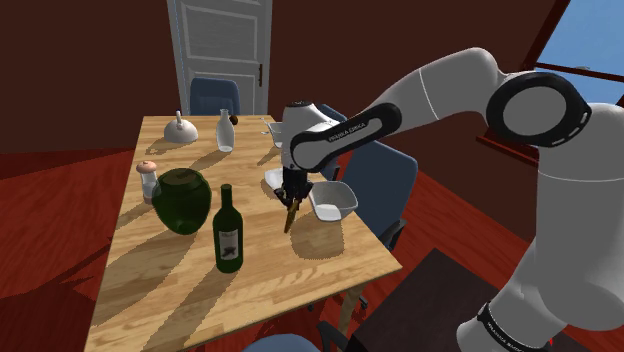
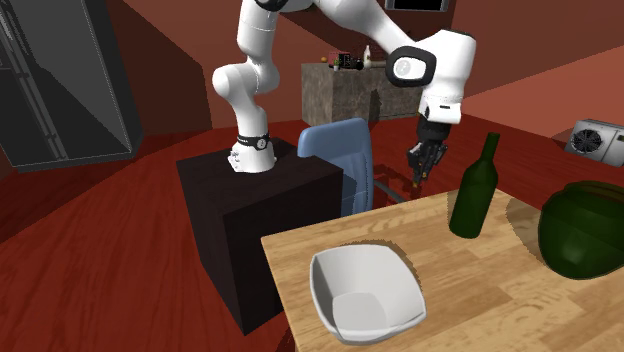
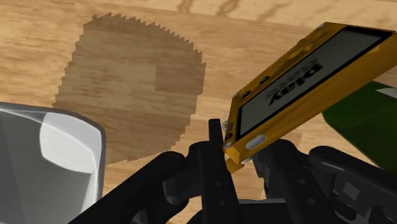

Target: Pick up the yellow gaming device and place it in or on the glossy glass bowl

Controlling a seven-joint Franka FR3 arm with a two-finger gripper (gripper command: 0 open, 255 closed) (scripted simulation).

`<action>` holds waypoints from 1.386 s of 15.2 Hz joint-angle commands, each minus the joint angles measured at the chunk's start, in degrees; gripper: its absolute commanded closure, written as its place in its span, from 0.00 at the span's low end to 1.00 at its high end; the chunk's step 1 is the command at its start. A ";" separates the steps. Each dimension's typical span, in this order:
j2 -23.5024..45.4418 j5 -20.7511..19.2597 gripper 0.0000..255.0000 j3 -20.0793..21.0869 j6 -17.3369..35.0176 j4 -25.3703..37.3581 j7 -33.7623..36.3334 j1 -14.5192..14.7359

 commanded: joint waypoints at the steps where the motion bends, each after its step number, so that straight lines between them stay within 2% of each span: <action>1: -0.40 0.11 1.00 0.05 -0.89 0.48 -0.09 -0.02; 11: 1.20 1.11 1.00 -3.18 -1.91 3.72 -12.43 -8.62; 21: 7.42 2.09 1.00 -5.93 -5.77 14.37 -24.04 -16.75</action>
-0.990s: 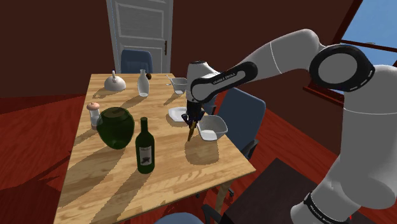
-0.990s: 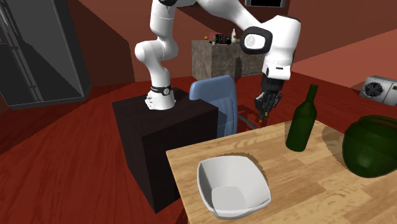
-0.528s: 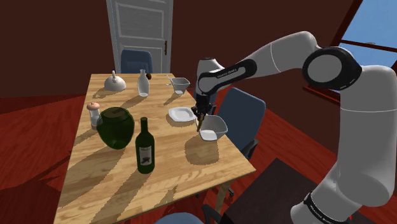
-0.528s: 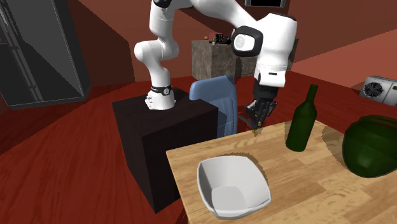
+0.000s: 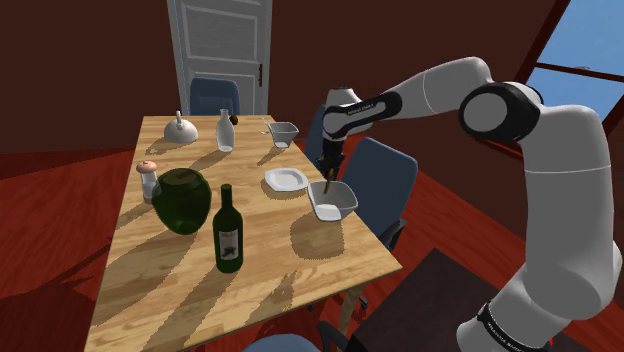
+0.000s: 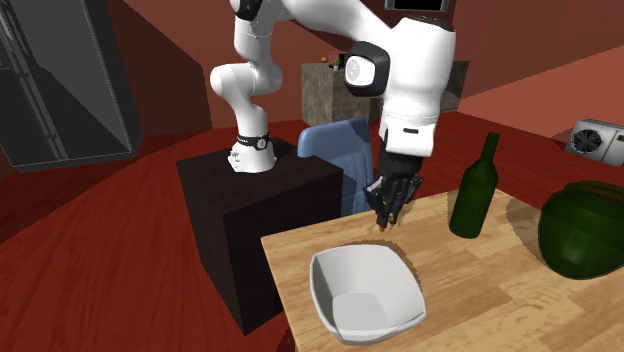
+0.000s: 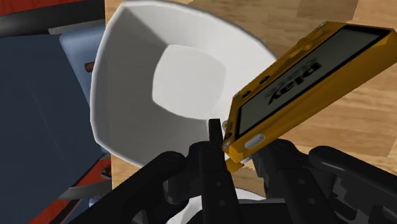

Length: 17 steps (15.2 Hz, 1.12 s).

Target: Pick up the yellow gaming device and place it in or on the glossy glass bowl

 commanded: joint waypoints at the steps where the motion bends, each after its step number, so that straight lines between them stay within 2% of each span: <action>1: 1.58 0.21 1.00 -0.46 -1.12 2.81 -2.24 -1.56; 6: 7.22 0.76 1.00 -1.51 -4.91 12.51 -7.66 -5.51; 17: 11.30 0.53 1.00 -1.62 1.07 10.59 -7.30 -5.49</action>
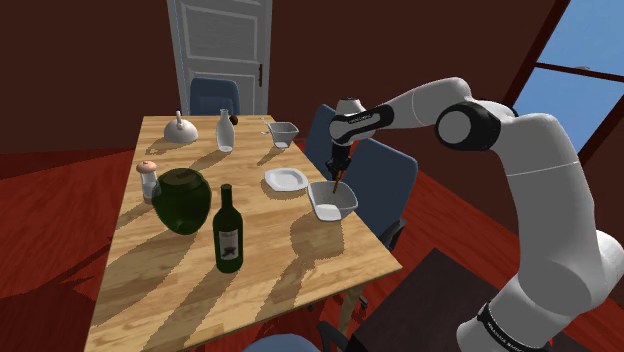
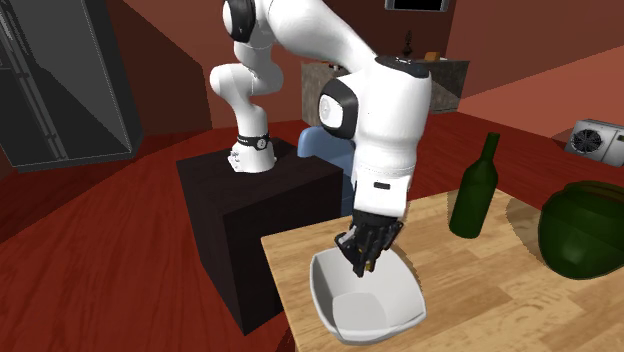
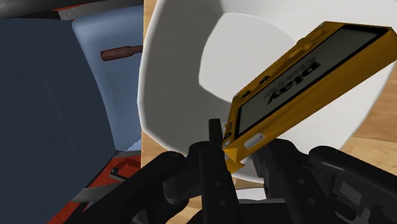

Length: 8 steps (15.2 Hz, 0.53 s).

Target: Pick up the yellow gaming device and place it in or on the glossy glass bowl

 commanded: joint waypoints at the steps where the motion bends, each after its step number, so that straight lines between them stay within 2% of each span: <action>1: 0.78 -0.05 1.00 -0.02 1.16 -0.36 0.11 0.04; 8: 2.13 -0.11 1.00 -0.06 2.66 -0.51 0.20 0.06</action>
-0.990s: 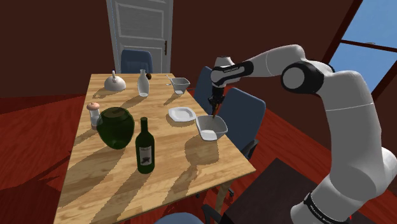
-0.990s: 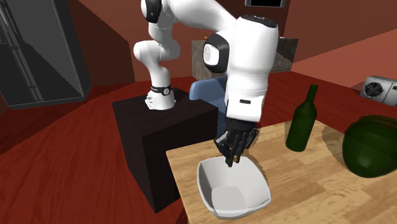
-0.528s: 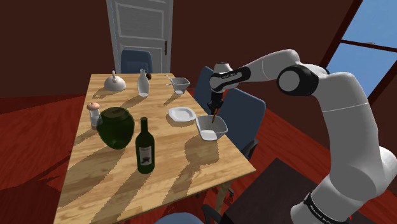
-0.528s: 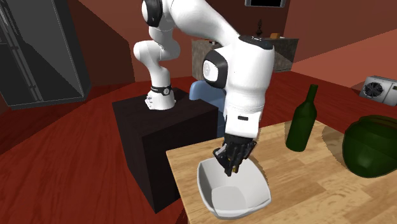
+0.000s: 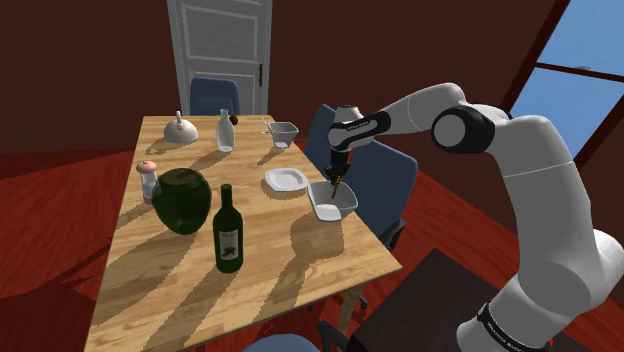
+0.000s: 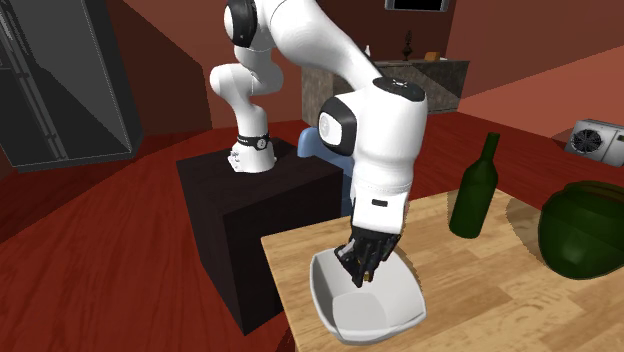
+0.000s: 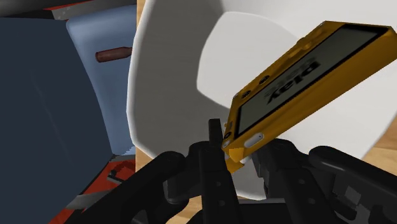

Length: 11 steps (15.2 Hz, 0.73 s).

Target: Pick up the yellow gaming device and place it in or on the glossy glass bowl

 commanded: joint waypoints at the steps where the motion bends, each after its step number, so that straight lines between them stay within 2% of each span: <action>1: 0.03 0.00 1.00 0.00 0.03 0.02 0.01 0.00; 4: 0.03 0.00 1.00 0.00 0.03 0.02 0.01 0.00; 5: 0.03 0.00 0.00 0.00 0.03 0.03 0.01 0.00; 10: 0.03 0.00 0.00 0.00 0.02 0.03 0.00 0.00; 11: -1.03 0.04 0.00 0.04 -1.24 0.24 -0.02 0.04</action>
